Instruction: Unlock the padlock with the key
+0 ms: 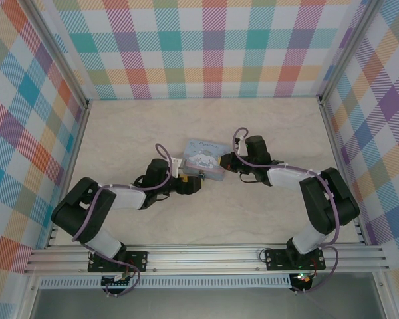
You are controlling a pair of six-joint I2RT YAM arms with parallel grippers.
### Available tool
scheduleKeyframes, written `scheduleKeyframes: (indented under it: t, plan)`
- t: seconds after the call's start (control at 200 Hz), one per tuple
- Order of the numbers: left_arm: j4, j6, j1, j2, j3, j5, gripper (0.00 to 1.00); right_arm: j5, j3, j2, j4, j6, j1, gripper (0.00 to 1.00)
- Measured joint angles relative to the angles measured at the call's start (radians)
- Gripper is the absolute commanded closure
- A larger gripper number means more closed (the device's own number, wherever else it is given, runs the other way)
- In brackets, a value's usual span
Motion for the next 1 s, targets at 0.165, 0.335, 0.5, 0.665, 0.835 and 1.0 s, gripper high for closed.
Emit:
scheduleKeyframes:
  t: [0.165, 0.335, 0.5, 0.665, 0.835, 1.0]
  plan:
    - [0.036, 0.000, 0.000, 0.035, 0.007, -0.001, 0.14, 0.000, -0.008, 0.000, 0.012, 0.013, 0.009, 0.99]
    - [0.088, 0.005, 0.000, 0.077, 0.018, -0.004, 0.16, 0.000, -0.021, -0.003, 0.036, 0.015, 0.020, 0.98]
    - [0.127, 0.032, 0.000, 0.101, 0.018, -0.016, 0.18, 0.000, -0.027, -0.003, 0.048, 0.015, 0.020, 0.98]
    - [0.153, 0.053, 0.000, 0.132, 0.020, -0.011, 0.24, 0.000, -0.027, -0.003, 0.048, 0.015, 0.020, 0.98]
    - [0.172, 0.057, 0.000, 0.177, 0.034, 0.003, 0.28, -0.001, -0.027, -0.003, 0.048, 0.014, 0.020, 0.98]
    - [0.206, 0.056, 0.000, 0.200, 0.040, 0.011, 0.30, -0.001, -0.027, -0.003, 0.048, 0.014, 0.020, 0.98]
